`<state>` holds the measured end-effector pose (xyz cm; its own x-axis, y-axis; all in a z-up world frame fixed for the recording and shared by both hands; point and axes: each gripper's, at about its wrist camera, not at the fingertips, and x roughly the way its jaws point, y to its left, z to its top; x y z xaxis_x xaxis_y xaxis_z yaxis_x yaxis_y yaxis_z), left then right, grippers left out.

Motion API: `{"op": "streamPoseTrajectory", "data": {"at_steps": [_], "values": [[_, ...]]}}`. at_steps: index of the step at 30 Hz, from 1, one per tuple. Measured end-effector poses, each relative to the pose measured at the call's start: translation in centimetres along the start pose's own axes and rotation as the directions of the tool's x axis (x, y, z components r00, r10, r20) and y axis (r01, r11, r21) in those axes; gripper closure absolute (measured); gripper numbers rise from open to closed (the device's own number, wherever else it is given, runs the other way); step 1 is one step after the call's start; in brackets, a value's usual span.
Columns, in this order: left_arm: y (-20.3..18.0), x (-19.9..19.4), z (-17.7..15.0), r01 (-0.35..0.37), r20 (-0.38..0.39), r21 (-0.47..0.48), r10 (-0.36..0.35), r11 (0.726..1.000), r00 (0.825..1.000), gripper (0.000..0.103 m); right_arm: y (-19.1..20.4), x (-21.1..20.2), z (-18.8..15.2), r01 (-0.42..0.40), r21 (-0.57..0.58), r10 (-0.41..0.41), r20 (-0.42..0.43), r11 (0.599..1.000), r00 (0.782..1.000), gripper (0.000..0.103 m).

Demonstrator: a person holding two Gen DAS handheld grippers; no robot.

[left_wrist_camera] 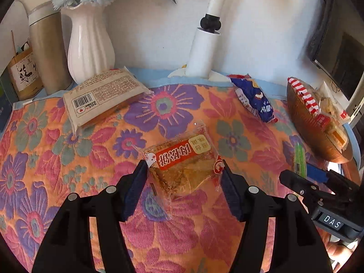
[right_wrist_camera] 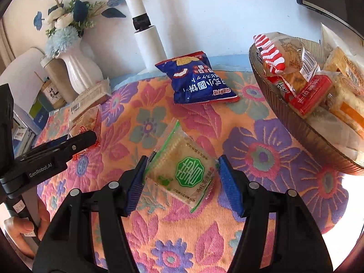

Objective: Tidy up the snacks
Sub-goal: 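Grasp the clear bread pack with the left tool while the right tool grasps the green-label cracker pack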

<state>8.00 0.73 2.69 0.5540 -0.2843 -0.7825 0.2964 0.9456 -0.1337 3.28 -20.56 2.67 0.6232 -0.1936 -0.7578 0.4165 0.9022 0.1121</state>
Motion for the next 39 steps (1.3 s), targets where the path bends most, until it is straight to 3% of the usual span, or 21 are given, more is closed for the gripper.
{"op": "streamPoseTrajectory", "data": {"at_steps": [4,7,8,11,13,18,39], "values": [[0.1,-0.3,-1.9,-0.11,-0.011,0.034,0.11,0.993,0.994,0.036,0.9,1.3,-1.0,0.014,-0.053,-0.018,-0.08,0.999,0.997,0.023],[0.8,-0.4,-1.9,-0.145,-0.01,0.013,0.146,0.989,0.989,0.015,1.1,1.2,-1.4,-0.038,-0.055,0.034,-0.072,0.998,0.997,0.004],[1.2,-0.3,-1.9,-0.16,-0.016,0.006,0.16,0.987,0.987,0.008,0.9,0.8,-1.4,-0.043,-0.05,0.04,-0.057,0.998,0.998,0.003],[2.3,1.0,-2.1,-0.129,-0.078,-0.022,0.127,0.991,0.989,0.005,0.0,0.3,-1.3,-0.084,-0.036,0.083,-0.033,0.996,0.996,0.003],[2.2,1.8,-2.1,-0.147,-0.089,-0.008,0.146,0.989,0.985,0.005,-0.4,1.0,-1.3,-0.084,-0.039,0.081,-0.06,0.996,0.995,0.003],[2.2,2.1,-2.0,-0.163,-0.095,-0.004,0.162,0.987,0.982,0.005,1.8,3.2,-1.1,0.036,-0.213,-0.053,-0.074,0.976,0.996,0.003],[2.1,2.0,-2.1,-0.174,-0.089,-0.004,0.173,0.985,0.981,0.005,1.4,3.1,-1.4,0.034,-0.19,-0.047,-0.065,0.981,0.997,0.003]]}}
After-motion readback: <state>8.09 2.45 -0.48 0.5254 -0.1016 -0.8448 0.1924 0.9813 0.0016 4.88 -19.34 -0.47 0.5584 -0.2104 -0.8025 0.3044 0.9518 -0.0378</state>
